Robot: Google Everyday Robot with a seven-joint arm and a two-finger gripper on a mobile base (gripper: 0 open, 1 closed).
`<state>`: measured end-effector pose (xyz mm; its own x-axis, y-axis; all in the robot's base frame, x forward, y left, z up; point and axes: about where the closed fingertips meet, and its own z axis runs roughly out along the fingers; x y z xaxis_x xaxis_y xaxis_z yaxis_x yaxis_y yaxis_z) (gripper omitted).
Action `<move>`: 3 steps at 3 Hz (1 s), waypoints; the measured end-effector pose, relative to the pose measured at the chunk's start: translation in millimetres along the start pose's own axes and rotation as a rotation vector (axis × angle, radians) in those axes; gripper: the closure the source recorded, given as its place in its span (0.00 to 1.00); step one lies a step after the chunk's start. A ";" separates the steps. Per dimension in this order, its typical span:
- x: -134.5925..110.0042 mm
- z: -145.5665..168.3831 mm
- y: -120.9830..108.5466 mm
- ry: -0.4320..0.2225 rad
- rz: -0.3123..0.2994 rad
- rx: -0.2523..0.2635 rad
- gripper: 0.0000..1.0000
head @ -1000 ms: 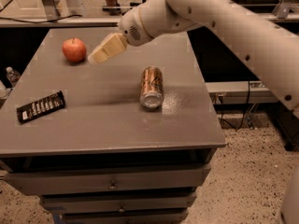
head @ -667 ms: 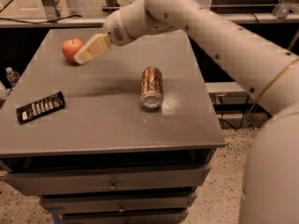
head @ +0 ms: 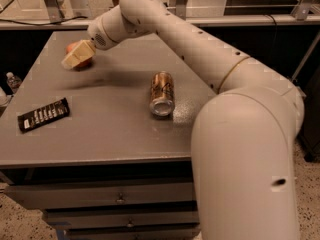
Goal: Pick apple
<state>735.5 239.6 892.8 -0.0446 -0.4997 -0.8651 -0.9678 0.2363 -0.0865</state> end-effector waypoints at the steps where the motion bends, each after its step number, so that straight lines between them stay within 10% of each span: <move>1: 15.2 21.4 -12.6 0.023 0.012 -0.002 0.00; 3: 24.5 47.4 -22.8 0.010 0.026 -0.006 0.18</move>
Offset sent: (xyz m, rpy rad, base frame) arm 0.0417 0.0094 -0.0502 -0.0169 0.0391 -0.0312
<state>768.1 261.5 850.1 -0.0723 -0.5016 -0.8621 -0.9678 0.2443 -0.0610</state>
